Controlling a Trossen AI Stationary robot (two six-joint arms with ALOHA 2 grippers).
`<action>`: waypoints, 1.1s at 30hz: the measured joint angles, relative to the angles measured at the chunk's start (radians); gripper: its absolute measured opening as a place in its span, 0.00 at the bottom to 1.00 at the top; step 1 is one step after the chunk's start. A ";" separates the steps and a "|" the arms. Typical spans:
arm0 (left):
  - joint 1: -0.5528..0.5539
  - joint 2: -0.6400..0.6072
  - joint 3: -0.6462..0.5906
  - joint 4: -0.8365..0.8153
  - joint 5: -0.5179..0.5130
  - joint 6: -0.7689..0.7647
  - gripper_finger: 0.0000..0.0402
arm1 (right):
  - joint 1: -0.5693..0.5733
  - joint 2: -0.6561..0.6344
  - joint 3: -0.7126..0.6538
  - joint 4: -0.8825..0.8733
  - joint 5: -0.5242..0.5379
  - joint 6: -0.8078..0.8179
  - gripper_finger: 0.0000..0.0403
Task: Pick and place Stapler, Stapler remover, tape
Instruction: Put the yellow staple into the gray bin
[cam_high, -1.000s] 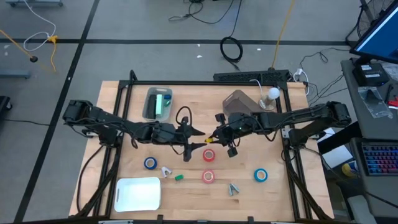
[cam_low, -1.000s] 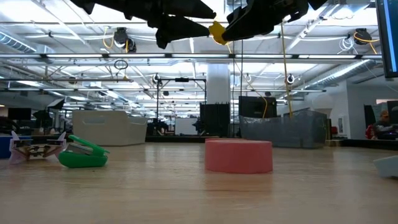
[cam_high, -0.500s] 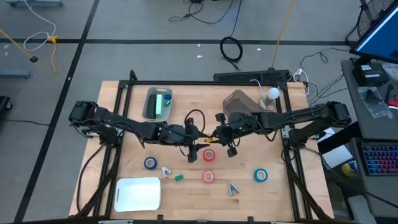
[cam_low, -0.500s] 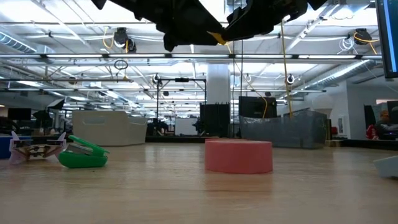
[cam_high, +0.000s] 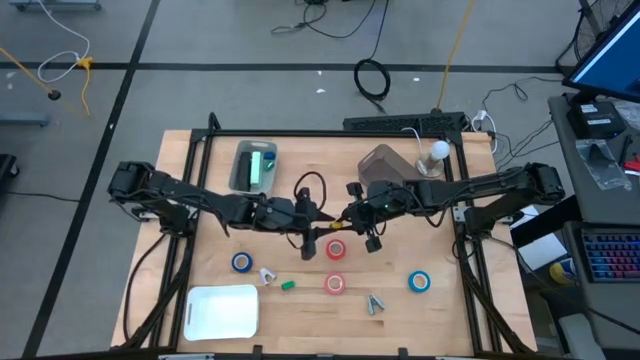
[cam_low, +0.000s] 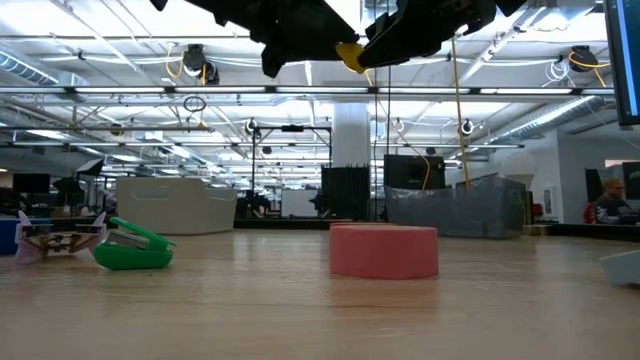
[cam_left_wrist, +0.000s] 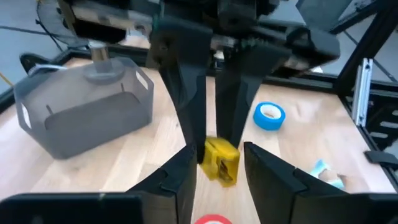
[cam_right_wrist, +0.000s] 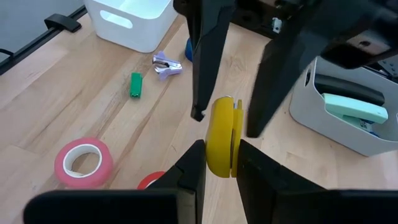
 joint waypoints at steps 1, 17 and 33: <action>0.000 0.000 0.000 -0.008 0.005 -0.007 0.32 | 0.000 0.000 0.000 0.000 0.000 0.000 0.15; 0.013 0.000 0.000 -0.009 0.023 -0.037 0.12 | 0.000 0.000 0.000 -0.003 -0.003 0.005 0.15; 0.014 0.000 0.000 -0.010 -0.002 -0.092 0.12 | 0.000 0.000 0.000 -0.003 0.008 0.024 0.27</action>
